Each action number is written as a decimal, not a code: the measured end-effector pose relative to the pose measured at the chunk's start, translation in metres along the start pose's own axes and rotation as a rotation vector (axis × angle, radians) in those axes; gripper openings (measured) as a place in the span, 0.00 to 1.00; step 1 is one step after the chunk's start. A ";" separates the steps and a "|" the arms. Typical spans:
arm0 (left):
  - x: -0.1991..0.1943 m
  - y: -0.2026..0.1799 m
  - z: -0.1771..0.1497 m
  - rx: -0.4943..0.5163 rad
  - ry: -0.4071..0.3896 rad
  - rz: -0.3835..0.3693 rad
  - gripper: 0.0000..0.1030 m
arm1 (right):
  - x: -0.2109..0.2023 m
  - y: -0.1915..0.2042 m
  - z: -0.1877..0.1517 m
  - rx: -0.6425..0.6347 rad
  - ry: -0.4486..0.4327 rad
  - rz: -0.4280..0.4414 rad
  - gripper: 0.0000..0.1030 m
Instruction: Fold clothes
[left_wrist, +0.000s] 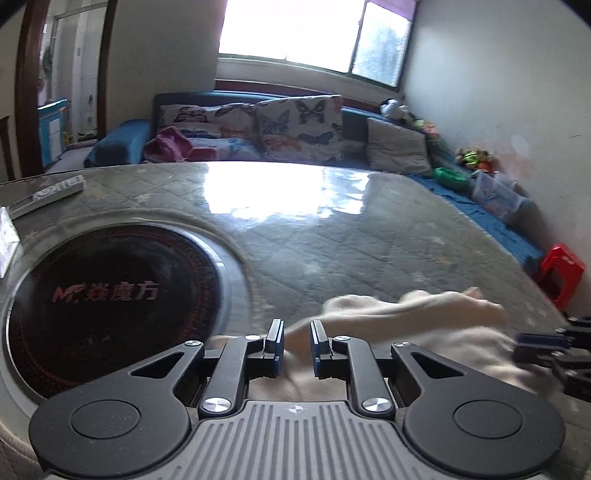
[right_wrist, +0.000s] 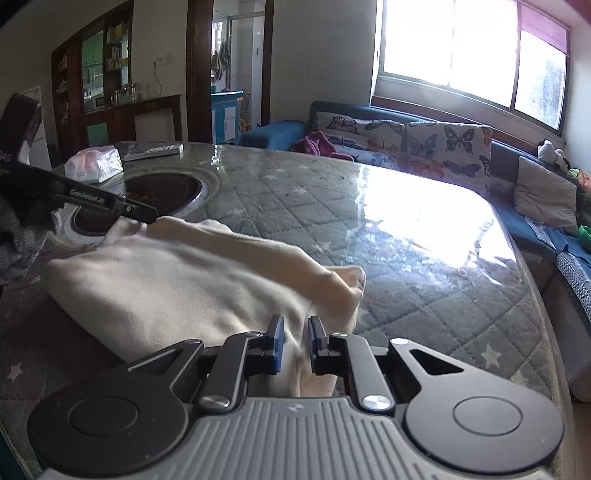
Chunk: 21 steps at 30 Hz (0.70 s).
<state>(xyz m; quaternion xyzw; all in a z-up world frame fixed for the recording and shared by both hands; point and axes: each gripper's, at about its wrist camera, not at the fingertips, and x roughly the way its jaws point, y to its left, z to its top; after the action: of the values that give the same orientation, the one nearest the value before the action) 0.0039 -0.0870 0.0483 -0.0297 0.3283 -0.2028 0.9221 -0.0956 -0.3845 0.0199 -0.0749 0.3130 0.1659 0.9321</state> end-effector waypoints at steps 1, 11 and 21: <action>-0.004 -0.007 -0.003 0.016 0.000 -0.024 0.17 | 0.000 0.002 0.002 -0.003 -0.004 0.009 0.12; -0.020 -0.058 -0.043 0.175 0.037 -0.170 0.17 | -0.008 0.031 -0.007 -0.119 0.016 0.087 0.12; -0.021 -0.060 -0.057 0.169 0.048 -0.182 0.17 | -0.010 0.042 -0.012 -0.129 0.009 0.119 0.12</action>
<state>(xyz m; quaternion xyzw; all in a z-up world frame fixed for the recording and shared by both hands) -0.0675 -0.1292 0.0277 0.0235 0.3279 -0.3132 0.8909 -0.1250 -0.3507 0.0146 -0.1168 0.3098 0.2403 0.9125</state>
